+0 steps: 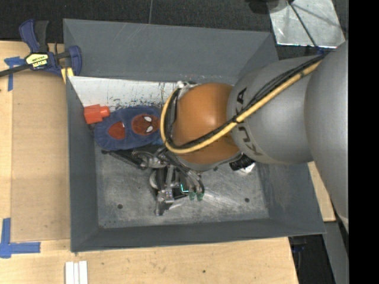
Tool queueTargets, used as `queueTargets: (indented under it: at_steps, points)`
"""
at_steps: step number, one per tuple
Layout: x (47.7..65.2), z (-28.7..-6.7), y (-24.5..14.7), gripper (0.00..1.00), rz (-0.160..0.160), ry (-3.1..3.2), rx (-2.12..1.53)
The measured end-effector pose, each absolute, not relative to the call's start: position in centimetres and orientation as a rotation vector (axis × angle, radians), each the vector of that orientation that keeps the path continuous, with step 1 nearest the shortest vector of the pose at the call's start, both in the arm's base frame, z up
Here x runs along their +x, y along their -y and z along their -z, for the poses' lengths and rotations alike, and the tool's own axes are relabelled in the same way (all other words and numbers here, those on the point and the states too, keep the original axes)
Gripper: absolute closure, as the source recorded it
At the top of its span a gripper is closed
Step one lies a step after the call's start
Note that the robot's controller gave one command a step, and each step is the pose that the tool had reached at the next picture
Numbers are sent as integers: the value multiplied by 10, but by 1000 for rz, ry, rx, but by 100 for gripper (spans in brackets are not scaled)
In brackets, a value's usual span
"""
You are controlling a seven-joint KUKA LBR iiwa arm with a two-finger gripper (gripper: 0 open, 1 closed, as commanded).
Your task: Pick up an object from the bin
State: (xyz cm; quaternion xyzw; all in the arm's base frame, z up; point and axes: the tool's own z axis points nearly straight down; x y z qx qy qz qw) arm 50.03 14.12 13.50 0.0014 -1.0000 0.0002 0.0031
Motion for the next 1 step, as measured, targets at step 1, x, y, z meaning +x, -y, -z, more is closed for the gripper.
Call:
queueTargets:
  at_steps: [1]
  points:
    - [509,-98,-102,0,16,3149,368]
